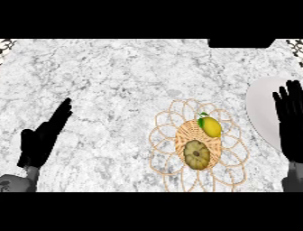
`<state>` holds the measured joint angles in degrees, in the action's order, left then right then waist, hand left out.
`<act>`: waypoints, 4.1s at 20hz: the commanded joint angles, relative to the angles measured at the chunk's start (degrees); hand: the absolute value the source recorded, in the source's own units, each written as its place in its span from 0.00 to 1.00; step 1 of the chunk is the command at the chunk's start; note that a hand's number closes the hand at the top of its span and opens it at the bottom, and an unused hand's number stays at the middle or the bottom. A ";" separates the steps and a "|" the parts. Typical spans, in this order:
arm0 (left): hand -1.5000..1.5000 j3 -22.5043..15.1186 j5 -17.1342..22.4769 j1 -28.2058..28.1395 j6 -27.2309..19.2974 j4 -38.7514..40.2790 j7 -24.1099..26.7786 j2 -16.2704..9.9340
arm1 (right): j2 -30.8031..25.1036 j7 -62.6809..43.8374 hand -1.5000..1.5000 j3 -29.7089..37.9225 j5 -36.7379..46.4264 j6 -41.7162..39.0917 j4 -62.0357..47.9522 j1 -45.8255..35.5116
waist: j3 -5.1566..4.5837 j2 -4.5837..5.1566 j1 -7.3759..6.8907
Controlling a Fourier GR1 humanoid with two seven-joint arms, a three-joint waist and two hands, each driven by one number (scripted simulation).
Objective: Pick the squash from the placemat and place it in the plate
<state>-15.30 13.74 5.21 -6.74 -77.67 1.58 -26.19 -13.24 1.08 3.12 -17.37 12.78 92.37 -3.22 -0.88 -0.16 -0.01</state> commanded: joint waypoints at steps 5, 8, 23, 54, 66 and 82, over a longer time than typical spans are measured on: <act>0.50 0.24 3.39 -1.87 -1.00 3.51 -3.93 4.83 | -12.75 -3.79 1.00 -11.92 7.30 -15.88 4.70 -18.08 | 0.40 0.58 -5.54; 0.50 -1.13 4.75 -1.37 -0.94 2.62 -5.35 7.97 | -25.00 -2.19 1.00 -12.73 25.21 -14.27 1.85 -21.45 | 0.14 0.79 -4.75; 0.50 -0.19 2.41 -6.36 -5.30 -1.23 -8.04 11.87 | -21.64 2.56 0.00 -20.79 29.31 -29.66 -4.91 -28.27 | 0.76 -0.23 -0.05; 0.50 6.57 -0.94 -1.51 0.14 0.74 -12.48 14.85 | -7.53 -21.48 0.00 -35.39 57.44 -49.70 9.35 -15.83 | 0.87 0.16 0.05; 0.50 6.04 -4.52 -7.16 0.59 -3.45 -11.66 17.16 | -4.70 -16.27 0.00 -37.04 73.29 -43.64 0.86 -14.27 | 0.88 0.18 -0.16; 0.50 9.66 -4.61 -7.00 2.35 -7.24 -16.08 17.97 | -2.52 -6.63 1.00 -39.18 84.65 -42.84 -7.85 -14.41 | 0.88 0.15 -0.22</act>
<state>-6.90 8.30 -1.62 -5.39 -83.86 -13.73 -7.98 -15.17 -8.85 -34.96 64.28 -31.29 86.06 -17.03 0.00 -0.02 -0.23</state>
